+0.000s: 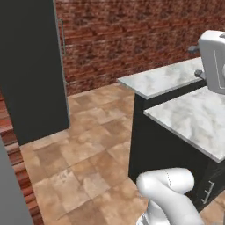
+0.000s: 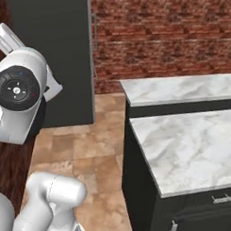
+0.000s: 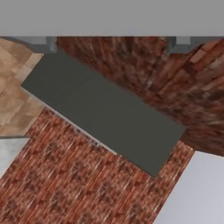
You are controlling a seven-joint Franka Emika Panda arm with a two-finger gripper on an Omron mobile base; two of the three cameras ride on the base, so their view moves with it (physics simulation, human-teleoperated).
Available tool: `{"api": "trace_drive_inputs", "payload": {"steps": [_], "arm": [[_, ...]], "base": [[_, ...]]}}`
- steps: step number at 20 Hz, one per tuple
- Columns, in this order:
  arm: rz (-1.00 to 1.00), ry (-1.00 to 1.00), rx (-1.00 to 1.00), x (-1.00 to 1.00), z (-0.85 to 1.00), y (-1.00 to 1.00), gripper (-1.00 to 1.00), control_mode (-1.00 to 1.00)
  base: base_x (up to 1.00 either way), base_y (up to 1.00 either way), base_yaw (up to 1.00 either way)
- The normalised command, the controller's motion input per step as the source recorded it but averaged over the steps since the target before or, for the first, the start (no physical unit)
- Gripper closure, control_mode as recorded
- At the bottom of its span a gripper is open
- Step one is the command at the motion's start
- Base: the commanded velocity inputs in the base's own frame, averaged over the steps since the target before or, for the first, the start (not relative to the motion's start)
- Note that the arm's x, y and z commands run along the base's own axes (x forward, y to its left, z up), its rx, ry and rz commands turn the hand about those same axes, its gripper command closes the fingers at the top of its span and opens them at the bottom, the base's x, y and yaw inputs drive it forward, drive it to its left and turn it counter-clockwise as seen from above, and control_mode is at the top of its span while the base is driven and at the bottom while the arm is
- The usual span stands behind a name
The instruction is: Pick the jar and jar from the dining table and place them in the open cabinet. Close the cabinet after placing the objects.
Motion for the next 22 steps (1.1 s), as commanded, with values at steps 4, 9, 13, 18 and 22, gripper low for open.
{"api": "trace_drive_inputs", "payload": {"steps": [4,9,13,18,22], "arm": [[0.0,0.0,0.0,0.0,0.0,0.0,-1.0,1.0],[0.0,0.0,0.0,0.0,0.0,0.0,-1.0,1.0],[0.0,0.0,0.0,0.0,0.0,0.0,-1.0,1.0],[0.0,0.0,0.0,0.0,0.0,0.0,-1.0,1.0],[0.0,0.0,0.0,0.0,0.0,0.0,-1.0,1.0]], "base": [[0.8,0.61,-0.35],[0.75,0.71,-0.35],[0.73,0.7,-0.35],[0.74,0.68,-0.35],[0.72,0.68,-0.36]]}}
